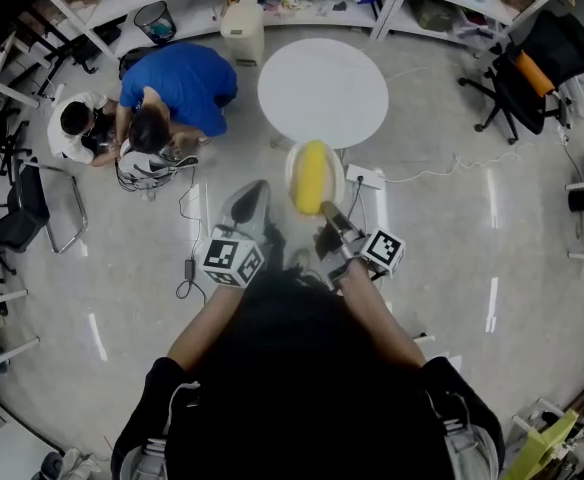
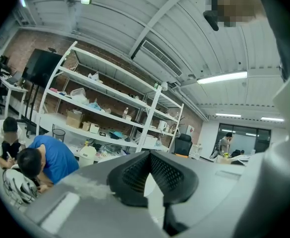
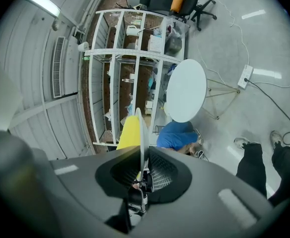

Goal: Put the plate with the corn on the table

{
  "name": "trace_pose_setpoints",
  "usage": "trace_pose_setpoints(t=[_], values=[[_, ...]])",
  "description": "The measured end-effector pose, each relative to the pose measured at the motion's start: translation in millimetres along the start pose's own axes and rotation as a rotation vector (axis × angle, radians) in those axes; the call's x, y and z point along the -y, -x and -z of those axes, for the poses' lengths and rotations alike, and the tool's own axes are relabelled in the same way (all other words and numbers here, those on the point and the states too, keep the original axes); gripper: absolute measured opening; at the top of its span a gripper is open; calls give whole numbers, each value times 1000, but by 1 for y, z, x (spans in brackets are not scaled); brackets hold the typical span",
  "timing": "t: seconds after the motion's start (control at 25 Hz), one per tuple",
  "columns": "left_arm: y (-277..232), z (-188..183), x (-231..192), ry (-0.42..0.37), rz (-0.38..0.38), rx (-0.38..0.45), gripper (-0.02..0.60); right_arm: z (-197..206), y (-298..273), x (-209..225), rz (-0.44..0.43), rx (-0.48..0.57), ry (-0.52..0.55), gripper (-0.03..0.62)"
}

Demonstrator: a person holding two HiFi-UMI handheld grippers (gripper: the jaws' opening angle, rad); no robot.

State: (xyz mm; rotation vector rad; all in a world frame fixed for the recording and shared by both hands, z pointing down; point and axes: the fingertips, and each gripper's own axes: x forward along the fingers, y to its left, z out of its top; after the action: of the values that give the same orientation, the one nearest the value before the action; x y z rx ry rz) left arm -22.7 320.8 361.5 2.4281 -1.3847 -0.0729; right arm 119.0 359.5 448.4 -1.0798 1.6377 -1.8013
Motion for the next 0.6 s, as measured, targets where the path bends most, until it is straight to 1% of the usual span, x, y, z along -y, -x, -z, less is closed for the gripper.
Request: trace_pose_setpoints(t=[0.2, 0.44, 0.6], values=[[-15, 0, -8, 1, 7, 5, 2, -10, -11, 2, 2, 10, -6, 44], [-42, -10, -23, 5, 11, 2, 2, -30, -35, -5, 7, 10, 3, 46], [-60, -18, -38, 9, 9, 7, 2, -37, -54, -10, 5, 4, -1, 46]])
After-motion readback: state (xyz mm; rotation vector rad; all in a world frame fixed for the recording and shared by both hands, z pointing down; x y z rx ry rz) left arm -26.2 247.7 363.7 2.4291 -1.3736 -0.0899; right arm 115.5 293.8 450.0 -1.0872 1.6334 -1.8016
